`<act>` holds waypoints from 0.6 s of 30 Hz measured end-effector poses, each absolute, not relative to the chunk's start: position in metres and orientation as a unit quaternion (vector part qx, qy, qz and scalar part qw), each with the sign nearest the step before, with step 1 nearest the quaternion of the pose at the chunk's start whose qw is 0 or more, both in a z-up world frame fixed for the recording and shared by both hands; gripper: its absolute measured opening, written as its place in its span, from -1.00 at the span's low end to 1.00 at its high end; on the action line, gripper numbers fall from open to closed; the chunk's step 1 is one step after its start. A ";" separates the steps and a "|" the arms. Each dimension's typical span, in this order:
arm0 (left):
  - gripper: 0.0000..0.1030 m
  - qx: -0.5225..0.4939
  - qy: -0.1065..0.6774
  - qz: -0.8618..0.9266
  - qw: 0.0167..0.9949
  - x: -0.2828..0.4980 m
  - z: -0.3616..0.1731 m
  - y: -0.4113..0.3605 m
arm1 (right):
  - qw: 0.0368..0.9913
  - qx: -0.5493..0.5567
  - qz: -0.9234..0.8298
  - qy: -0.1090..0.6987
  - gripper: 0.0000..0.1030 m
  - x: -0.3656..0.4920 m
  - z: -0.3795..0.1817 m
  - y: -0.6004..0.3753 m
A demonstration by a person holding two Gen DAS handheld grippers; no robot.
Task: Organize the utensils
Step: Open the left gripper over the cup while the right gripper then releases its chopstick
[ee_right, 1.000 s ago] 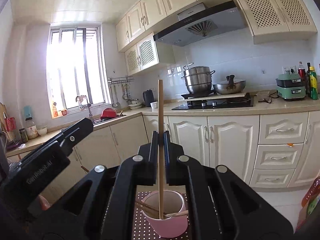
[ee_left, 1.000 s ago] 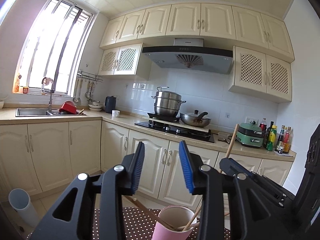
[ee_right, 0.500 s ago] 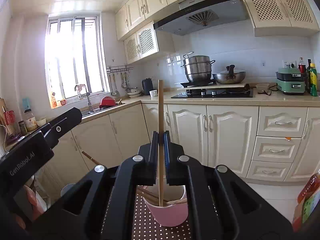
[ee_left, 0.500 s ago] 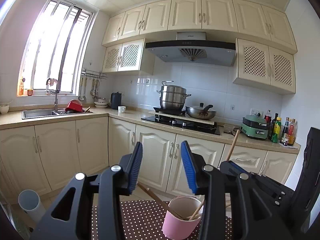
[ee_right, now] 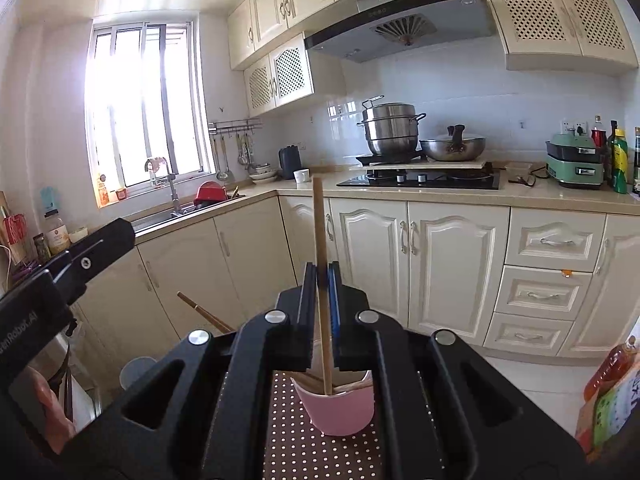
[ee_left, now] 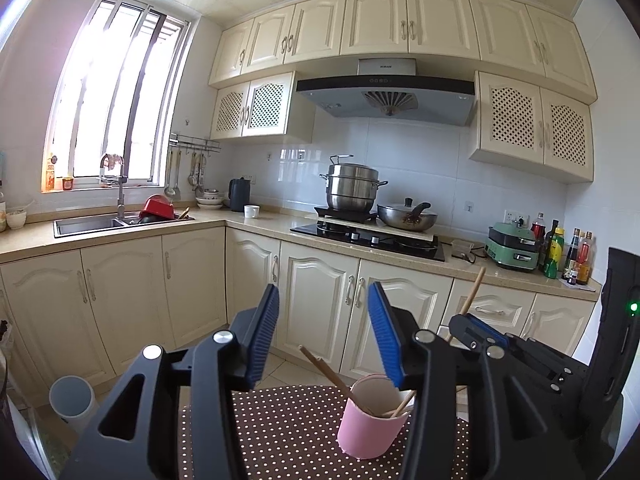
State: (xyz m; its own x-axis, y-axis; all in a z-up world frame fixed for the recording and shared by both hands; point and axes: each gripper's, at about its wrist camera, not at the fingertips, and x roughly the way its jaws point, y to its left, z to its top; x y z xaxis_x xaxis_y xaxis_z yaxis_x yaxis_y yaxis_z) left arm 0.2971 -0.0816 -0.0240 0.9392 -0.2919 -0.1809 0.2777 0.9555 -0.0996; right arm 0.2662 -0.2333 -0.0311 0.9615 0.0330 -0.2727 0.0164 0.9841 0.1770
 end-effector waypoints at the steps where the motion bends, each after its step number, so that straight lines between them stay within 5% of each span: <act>1: -0.10 -0.036 0.097 -0.144 0.984 0.295 -0.023 -0.079 | 0.986 0.090 0.005 0.141 -0.53 0.265 -0.030 -0.233; 3: -0.10 -0.035 0.100 -0.142 0.984 0.291 -0.022 -0.075 | 0.986 0.088 0.003 0.139 0.07 0.264 -0.030 -0.232; 18: -0.06 -0.026 0.115 -0.127 0.985 0.252 -0.017 -0.041 | 0.990 0.077 0.011 0.122 0.07 0.216 -0.011 -0.217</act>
State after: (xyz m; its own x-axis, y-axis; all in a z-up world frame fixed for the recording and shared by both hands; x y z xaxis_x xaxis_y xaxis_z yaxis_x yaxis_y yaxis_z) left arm 0.2516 -0.0411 -0.0166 0.9410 -0.2565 -0.2206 0.2445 0.9663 -0.0803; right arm 0.2163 -0.2166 -0.0113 0.9700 0.0396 -0.2399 -0.0023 0.9881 0.1540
